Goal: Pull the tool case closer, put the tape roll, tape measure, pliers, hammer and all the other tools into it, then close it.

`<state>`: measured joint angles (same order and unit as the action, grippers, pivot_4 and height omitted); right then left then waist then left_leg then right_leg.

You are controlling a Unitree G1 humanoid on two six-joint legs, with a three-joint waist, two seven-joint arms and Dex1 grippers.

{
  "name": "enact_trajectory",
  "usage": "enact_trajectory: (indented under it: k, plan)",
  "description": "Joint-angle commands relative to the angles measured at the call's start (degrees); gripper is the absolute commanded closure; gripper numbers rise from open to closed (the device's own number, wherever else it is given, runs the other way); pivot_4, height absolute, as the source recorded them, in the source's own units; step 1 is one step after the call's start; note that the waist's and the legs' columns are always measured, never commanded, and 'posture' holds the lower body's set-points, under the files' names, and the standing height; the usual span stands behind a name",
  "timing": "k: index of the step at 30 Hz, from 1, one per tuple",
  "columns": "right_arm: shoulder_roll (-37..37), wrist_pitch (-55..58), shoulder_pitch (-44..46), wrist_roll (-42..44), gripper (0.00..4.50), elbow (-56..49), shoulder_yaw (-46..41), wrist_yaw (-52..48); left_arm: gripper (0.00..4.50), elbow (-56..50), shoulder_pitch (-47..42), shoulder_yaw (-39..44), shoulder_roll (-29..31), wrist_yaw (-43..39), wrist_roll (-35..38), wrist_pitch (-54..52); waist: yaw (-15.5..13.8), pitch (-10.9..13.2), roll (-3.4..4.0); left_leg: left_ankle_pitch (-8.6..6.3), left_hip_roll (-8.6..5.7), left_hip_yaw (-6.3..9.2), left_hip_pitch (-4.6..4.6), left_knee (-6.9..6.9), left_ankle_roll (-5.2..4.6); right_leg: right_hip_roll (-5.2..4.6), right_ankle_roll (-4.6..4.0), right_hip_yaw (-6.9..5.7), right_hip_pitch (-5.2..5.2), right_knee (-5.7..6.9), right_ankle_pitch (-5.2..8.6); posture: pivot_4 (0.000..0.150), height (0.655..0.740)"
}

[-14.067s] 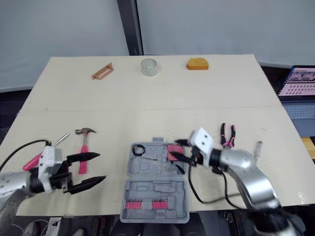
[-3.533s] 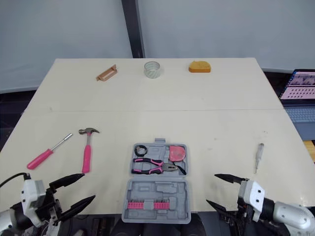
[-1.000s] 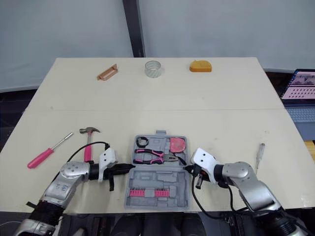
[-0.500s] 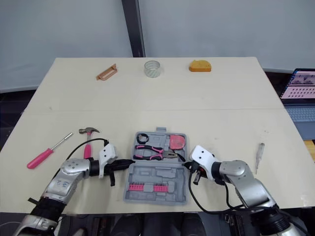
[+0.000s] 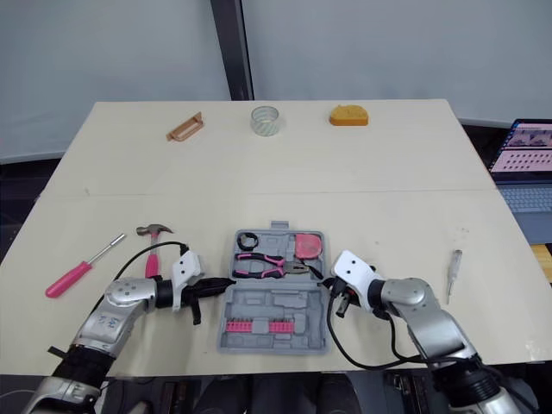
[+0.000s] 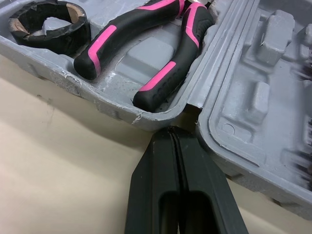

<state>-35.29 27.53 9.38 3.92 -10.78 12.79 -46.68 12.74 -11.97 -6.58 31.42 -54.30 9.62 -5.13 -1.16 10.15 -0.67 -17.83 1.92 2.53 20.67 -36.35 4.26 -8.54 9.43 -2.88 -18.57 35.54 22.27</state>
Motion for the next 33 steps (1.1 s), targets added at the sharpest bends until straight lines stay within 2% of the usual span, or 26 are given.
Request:
enact_trajectory:
  k: [1, 33]
  plan:
    - [0.5, -1.2, 0.4, -0.1, 4.50, -0.6, -0.7, 1.1, 4.46, 0.1, 0.3, 1.6, 0.5, 0.8, 0.1, 0.2, 0.0, 0.0, 0.00, 0.00, 0.00, 0.00, 0.00, 0.00, 0.00, 0.00, 0.00, 0.00, 0.00, 0.00, 0.00, 0.150, 0.7400]
    - [-0.2, -0.8, 0.4, -1.0, 4.50, 0.0, -0.4, -0.5, 4.46, 2.9, -2.6, 1.2, -0.2, -0.1, -0.3, 1.2, 0.1, 0.0, 0.00, 0.00, 0.00, 0.00, 0.03, 0.01, 0.00, 0.00, 0.00, -0.01, -0.01, -0.01, 0.00, 0.150, 0.7400]
